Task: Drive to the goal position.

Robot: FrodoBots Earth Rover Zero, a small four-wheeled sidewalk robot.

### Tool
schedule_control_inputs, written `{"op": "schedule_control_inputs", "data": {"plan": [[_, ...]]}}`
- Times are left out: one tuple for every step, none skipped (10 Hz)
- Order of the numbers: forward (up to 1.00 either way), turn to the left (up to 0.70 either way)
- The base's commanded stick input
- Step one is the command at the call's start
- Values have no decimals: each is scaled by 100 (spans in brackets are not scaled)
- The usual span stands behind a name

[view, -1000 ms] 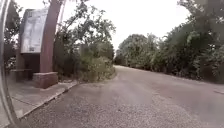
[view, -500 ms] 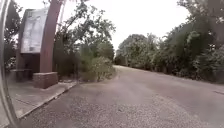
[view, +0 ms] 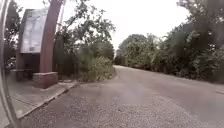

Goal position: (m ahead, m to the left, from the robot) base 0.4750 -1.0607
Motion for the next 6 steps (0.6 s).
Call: {"op": "schedule_control_inputs", "data": {"plan": [[4,0],[4,0],[4,0],[4,0],[4,0],[4,0]]}}
